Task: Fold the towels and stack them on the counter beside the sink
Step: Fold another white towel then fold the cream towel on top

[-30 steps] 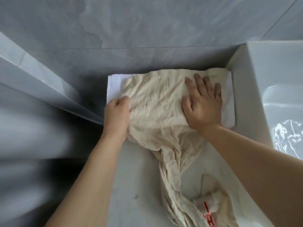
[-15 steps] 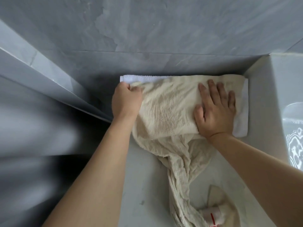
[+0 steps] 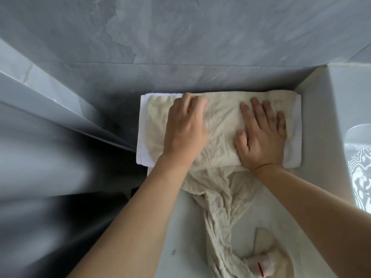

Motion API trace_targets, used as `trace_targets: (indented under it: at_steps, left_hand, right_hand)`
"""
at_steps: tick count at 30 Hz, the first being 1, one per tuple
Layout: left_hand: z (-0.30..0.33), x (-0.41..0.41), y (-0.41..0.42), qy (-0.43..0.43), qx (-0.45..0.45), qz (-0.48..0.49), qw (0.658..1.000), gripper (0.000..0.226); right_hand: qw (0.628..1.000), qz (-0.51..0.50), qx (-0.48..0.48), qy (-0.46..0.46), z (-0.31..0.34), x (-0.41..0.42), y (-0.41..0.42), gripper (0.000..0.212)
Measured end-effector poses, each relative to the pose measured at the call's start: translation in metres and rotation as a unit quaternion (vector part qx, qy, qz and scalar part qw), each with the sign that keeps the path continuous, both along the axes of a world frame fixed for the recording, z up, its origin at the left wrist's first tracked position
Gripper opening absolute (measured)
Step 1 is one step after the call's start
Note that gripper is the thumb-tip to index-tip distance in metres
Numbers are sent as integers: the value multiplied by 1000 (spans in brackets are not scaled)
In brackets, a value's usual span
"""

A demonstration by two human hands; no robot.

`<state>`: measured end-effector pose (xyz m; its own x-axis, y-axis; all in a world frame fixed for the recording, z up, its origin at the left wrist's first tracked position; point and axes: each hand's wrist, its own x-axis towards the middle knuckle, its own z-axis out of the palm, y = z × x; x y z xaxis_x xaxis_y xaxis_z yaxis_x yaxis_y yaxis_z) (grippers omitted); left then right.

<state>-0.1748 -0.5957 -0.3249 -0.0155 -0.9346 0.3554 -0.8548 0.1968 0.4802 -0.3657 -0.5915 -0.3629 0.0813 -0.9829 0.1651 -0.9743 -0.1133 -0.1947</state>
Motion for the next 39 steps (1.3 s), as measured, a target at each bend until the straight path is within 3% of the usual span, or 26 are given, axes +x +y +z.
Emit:
trace_targets:
  at_steps: [2, 5, 13, 16, 18, 20, 22, 24, 27, 32, 39]
  left_hand:
    - [-15, -8, -1, 0, 45, -58, 997, 24]
    - [-29, -12, -3, -73, 77, -42, 993, 35]
    - [-41, -18, -3, -151, 47, -23, 987, 50]
    - [-41, -17, -4, -130, 23, -23, 991, 50]
    - [-42, -17, -5, -128, 19, -24, 991, 49]
    - [-41, -16, -4, -132, 20, -25, 991, 50]
    - [-41, -17, -5, -136, 25, -23, 990, 50]
    - [-41, -17, -5, -138, 26, -21, 990, 51]
    - [-41, -17, -6, -138, 15, -19, 990, 51]
    - [-41, -17, -4, -132, 9, -18, 991, 50]
    - [-42, -17, -4, -128, 11, -13, 992, 51]
  right_hand:
    - [1000, -2, -3, -4, -1, -1, 2, 67]
    - [1000, 3, -9, -19, 1, -3, 2, 65]
    - [995, -11, -45, -89, 4, 0, 6, 56]
    - [974, -43, -105, -196, 9, -1, 12, 44]
    - [939, -135, -120, -294, 18, 1, 26, 43]
    - [911, -251, -83, -315, 25, 4, 46, 51]
    - [912, -310, -39, -266, 25, 6, 61, 58]
    - [916, -299, 13, -268, 26, 4, 67, 63]
    - [900, -254, 67, -348, 40, -6, 62, 62]
    - [845, -298, 133, -423, 56, -10, 49, 67]
    - [839, -276, 257, -393, 62, -16, 48, 33]
